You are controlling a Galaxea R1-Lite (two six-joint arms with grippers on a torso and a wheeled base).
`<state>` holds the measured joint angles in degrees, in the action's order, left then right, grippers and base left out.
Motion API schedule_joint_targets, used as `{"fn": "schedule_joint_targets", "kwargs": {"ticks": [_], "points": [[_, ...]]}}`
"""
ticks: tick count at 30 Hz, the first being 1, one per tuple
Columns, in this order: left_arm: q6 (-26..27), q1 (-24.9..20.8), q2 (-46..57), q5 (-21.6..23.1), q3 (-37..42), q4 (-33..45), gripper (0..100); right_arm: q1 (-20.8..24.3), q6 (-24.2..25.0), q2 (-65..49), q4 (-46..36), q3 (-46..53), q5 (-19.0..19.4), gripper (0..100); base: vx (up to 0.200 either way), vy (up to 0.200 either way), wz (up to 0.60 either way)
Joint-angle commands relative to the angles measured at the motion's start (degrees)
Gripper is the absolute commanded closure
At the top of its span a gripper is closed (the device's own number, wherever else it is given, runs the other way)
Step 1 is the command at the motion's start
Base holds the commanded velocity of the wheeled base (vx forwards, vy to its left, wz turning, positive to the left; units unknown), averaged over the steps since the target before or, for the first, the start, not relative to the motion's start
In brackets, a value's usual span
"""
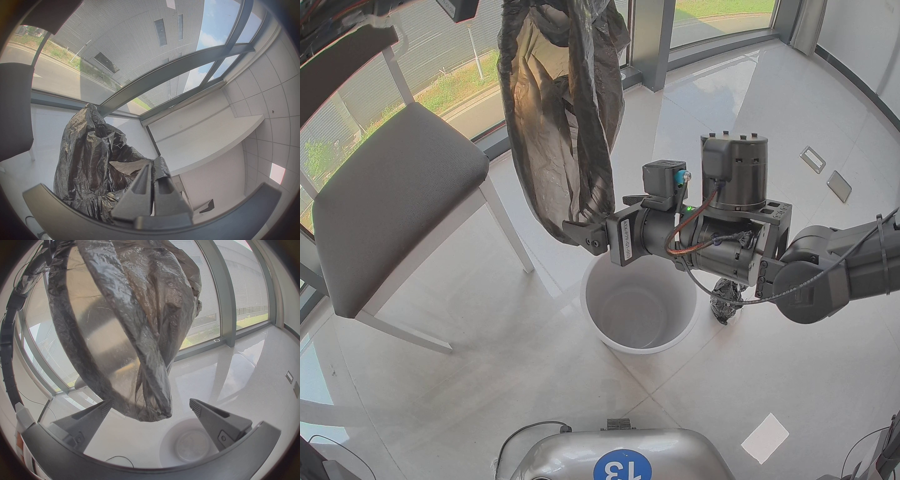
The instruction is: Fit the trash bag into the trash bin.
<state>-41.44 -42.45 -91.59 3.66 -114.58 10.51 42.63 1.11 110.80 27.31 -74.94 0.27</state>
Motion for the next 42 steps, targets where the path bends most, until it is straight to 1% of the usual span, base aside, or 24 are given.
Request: {"fn": "schedule_joint_targets", "kwargs": {"ticks": [1,8,9,17,19,22,24,29,33,35,38,40,42], "points": [[0.0,0.0,0.1,0.0,0.0,-0.1,100,0.3,0.0,1.0,0.0,-0.7,0.0,0,0.000,0.000,0.00],[-0.8,0.0,0.1,0.0,0.0,-0.2,100,0.7,0.0,2.3,0.6,-2.1,0.0,0,0.000,0.000,0.00],[-0.8,0.0,0.1,0.0,0.0,-0.2,100,0.7,-0.1,2.7,0.8,-2.1,0.0,100,0.000,0.000,0.00],[-0.8,0.3,0.1,-0.1,0.0,-0.1,100,1.2,0.0,2.7,2.0,-1.8,-0.3,100,0.000,0.000,0.00],[-0.8,0.4,0.1,-0.2,0.0,-0.1,100,1.3,0.0,2.5,1.9,-1.5,-0.9,100,0.000,0.000,0.00],[-0.5,0.8,0.0,-0.6,0.0,0.0,100,1.8,0.0,1.9,1.6,0.1,-3.3,100,0.000,0.000,0.00],[-0.2,1.1,0.0,-0.7,0.0,0.1,100,1.8,0.0,0.4,1.6,1.8,-3.7,100,0.000,0.000,0.00],[0.7,1.4,0.1,-0.8,2.7,0.8,100,2.6,0.0,-6.4,1.6,10.5,-3.9,100,0.000,0.000,0.00],[5.0,1.3,0.2,-0.9,7.1,6.6,100,2.7,0.0,-13.1,1.6,21.2,-3.9,100,0.000,0.000,0.00],[5.2,1.2,0.0,-0.8,9.5,8.2,100,2.6,0.0,-16.2,1.5,27.6,-3.9,100,0.000,0.000,0.00],[5.3,1.2,-0.6,-0.8,12.0,10.2,100,2.2,0.0,-19.6,1.4,34.6,-3.9,100,0.000,0.000,0.00],[5.4,1.0,-1.5,-0.8,13.0,13.4,100,1.9,0.2,-21.5,1.3,39.3,-3.8,100,0.000,0.000,0.00],[5.4,0.9,-2.1,-0.5,13.1,17.7,100,1.9,1.5,-22.5,0.3,42.7,-3.7,100,0.000,0.000,0.00]]}}
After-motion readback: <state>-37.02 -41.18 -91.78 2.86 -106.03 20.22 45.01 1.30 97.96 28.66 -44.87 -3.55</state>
